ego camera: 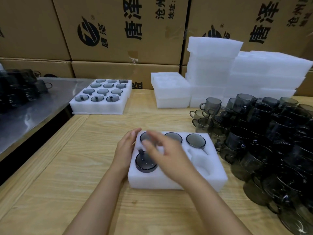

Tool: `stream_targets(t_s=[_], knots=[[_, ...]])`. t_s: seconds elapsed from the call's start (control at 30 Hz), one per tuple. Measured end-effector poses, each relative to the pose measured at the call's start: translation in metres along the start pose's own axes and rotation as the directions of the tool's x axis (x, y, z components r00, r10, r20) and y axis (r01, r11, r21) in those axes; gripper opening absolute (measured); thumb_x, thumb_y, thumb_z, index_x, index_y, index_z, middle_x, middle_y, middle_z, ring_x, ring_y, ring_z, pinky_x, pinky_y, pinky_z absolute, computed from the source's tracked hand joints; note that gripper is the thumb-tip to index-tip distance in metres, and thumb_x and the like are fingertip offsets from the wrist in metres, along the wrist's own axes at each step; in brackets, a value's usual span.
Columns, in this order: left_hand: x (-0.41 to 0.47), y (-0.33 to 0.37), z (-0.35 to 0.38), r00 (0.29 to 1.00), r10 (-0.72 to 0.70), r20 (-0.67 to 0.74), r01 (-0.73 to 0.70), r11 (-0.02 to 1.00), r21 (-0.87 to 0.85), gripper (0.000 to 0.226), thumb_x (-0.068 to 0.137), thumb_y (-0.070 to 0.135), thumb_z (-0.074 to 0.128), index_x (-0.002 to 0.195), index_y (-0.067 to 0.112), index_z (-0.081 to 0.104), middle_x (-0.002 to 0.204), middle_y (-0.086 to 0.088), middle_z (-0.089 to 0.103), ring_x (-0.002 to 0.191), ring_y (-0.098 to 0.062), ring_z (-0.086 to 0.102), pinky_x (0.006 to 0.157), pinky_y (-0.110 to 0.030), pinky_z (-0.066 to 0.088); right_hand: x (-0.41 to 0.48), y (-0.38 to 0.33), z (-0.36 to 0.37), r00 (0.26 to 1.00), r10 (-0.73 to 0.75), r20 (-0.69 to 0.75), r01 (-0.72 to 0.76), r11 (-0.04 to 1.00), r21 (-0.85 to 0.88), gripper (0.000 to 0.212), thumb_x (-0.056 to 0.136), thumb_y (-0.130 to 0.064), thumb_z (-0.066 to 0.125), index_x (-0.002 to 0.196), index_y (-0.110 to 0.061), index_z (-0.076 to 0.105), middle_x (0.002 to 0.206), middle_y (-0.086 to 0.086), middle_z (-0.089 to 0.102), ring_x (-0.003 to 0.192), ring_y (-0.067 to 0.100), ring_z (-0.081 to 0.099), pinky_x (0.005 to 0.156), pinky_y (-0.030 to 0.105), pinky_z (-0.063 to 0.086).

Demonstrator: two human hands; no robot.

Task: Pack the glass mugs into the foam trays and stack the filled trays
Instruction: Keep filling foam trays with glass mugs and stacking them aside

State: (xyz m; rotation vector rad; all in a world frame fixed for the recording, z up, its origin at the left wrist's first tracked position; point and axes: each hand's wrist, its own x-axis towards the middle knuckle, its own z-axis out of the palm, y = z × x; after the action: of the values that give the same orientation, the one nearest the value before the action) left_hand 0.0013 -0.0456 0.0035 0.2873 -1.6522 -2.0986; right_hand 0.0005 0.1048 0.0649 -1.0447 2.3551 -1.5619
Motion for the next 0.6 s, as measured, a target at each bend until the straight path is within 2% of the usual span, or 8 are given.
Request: stream_targets(t_s=[0.03, 0.1, 0.2, 0.3, 0.4, 0.47, 0.53, 0.6], knots=[[0.001, -0.001, -0.001, 1.000, -0.007, -0.025, 0.007, 1.000, 0.001, 0.025, 0.100, 0.022, 0.042, 0.108, 0.014, 0.064, 0.089, 0.010, 0.074, 0.082, -0.002, 0.069, 0.063, -0.012, 0.050, 0.009, 0.002, -0.009, 0.987, 0.018, -0.160, -0.019, 1.000, -0.005, 0.032, 0.091, -0.039, 0.056, 0.119, -0.025, 0.059, 0.099, -0.019, 0.061, 0.085, 0.000, 0.058, 0.080, 0.013, 0.043], [0.003, -0.001, -0.001, 0.998, 0.000, -0.064, 0.002, 1.000, 0.027, 0.024, 0.100, 0.022, 0.043, 0.105, 0.016, 0.065, 0.087, 0.012, 0.074, 0.080, 0.001, 0.068, 0.060, -0.011, 0.049, 0.037, 0.010, -0.034, 0.910, 0.012, -0.414, -0.072, 0.989, -0.129, 0.027, 0.092, -0.029, 0.056, 0.115, -0.016, 0.062, 0.101, -0.009, 0.064, 0.080, 0.003, 0.058, 0.079, 0.019, 0.043], [0.006, -0.004, 0.000, 0.997, 0.002, -0.081, 0.003, 0.998, 0.060, 0.024, 0.100, 0.023, 0.044, 0.105, 0.017, 0.066, 0.088, 0.012, 0.074, 0.080, 0.000, 0.068, 0.059, -0.011, 0.049, 0.090, 0.024, -0.070, 0.827, 0.059, -0.559, -0.303, 0.885, -0.354, 0.028, 0.092, -0.019, 0.049, 0.116, -0.007, 0.057, 0.116, 0.008, 0.060, 0.110, 0.025, 0.050, 0.092, 0.033, 0.039], [0.009, -0.006, -0.001, 0.995, 0.004, -0.100, 0.002, 0.998, 0.067, 0.023, 0.100, 0.023, 0.045, 0.103, 0.018, 0.067, 0.088, 0.012, 0.074, 0.080, 0.000, 0.068, 0.060, -0.011, 0.048, 0.129, 0.042, -0.097, 0.826, 0.111, -0.552, -0.512, 0.557, -0.654, 0.032, 0.089, -0.014, 0.047, 0.119, -0.003, 0.049, 0.124, 0.015, 0.052, 0.118, 0.033, 0.038, 0.095, 0.038, 0.031], [0.010, -0.007, 0.000, 0.993, 0.010, -0.119, -0.001, 0.997, 0.074, 0.023, 0.100, 0.022, 0.045, 0.102, 0.017, 0.067, 0.087, 0.011, 0.073, 0.079, 0.003, 0.067, 0.060, -0.009, 0.048, 0.145, 0.060, -0.117, 0.847, 0.175, -0.501, -0.531, 0.245, -0.811, 0.042, 0.089, -0.013, 0.047, 0.129, -0.004, 0.037, 0.129, 0.017, 0.047, 0.122, 0.034, 0.040, 0.104, 0.042, 0.025], [0.010, -0.007, 0.001, 0.992, 0.021, -0.123, -0.010, 0.996, 0.089, 0.024, 0.100, 0.022, 0.045, 0.103, 0.014, 0.068, 0.086, 0.012, 0.073, 0.078, 0.004, 0.066, 0.060, -0.008, 0.047, 0.147, 0.070, -0.128, 0.852, 0.216, -0.477, -0.503, 0.085, -0.860, 0.048, 0.086, -0.014, 0.049, 0.131, -0.007, 0.034, 0.127, 0.017, 0.051, 0.119, 0.035, 0.045, 0.109, 0.046, 0.022], [0.010, -0.008, 0.001, 0.992, 0.025, -0.124, -0.013, 0.995, 0.098, 0.025, 0.100, 0.020, 0.044, 0.102, 0.014, 0.067, 0.083, 0.015, 0.073, 0.076, 0.004, 0.066, 0.060, -0.008, 0.047, 0.148, 0.077, -0.134, 0.857, 0.228, -0.462, -0.482, 0.038, -0.875, 0.044, 0.084, -0.012, 0.049, 0.127, -0.010, 0.041, 0.119, 0.013, 0.058, 0.115, 0.034, 0.050, 0.110, 0.046, 0.020], [0.010, -0.008, 0.001, 0.991, 0.025, -0.130, -0.011, 0.994, 0.106, 0.026, 0.101, 0.020, 0.042, 0.101, 0.016, 0.067, 0.083, 0.017, 0.072, 0.076, 0.004, 0.066, 0.059, -0.009, 0.047, 0.149, 0.083, -0.138, 0.871, 0.196, -0.451, -0.470, 0.059, -0.881, 0.035, 0.083, -0.008, 0.050, 0.118, -0.013, 0.051, 0.108, 0.008, 0.063, 0.107, 0.030, 0.056, 0.108, 0.044, 0.023]])
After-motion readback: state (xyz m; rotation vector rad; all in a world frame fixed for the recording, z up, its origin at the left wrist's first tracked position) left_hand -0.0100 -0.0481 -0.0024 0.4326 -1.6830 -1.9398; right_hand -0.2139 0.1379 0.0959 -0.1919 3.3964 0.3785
